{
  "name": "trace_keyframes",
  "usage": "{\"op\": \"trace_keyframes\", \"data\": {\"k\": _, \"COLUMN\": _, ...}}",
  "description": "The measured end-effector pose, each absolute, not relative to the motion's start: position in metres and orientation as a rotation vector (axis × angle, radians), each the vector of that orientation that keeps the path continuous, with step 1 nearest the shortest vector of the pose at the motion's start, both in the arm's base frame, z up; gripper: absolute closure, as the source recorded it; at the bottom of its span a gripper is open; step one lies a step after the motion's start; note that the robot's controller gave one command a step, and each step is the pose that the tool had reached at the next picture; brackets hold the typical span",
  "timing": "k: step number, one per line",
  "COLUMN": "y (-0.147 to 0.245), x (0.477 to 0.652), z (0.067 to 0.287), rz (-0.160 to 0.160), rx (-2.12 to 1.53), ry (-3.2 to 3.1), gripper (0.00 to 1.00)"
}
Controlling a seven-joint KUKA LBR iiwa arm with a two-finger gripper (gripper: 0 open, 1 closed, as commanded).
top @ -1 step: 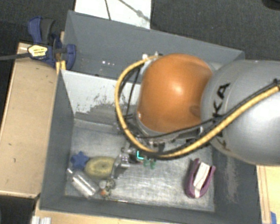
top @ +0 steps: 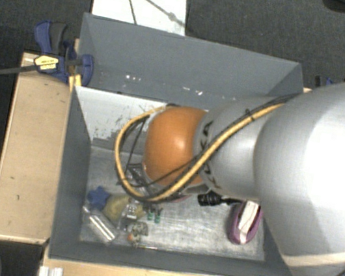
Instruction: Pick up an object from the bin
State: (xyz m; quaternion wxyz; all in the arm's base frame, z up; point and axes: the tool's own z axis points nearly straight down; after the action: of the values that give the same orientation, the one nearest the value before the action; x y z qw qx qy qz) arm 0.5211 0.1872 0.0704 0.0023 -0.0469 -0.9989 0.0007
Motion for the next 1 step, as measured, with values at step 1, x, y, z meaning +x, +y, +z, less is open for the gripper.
{"op": "trace_keyframes", "data": {"k": 1, "y": 0.1879, "x": 0.5225, "z": 0.0747, "rz": -0.002, "rx": -0.155, "ry": -3.139, "gripper": 1.00}}
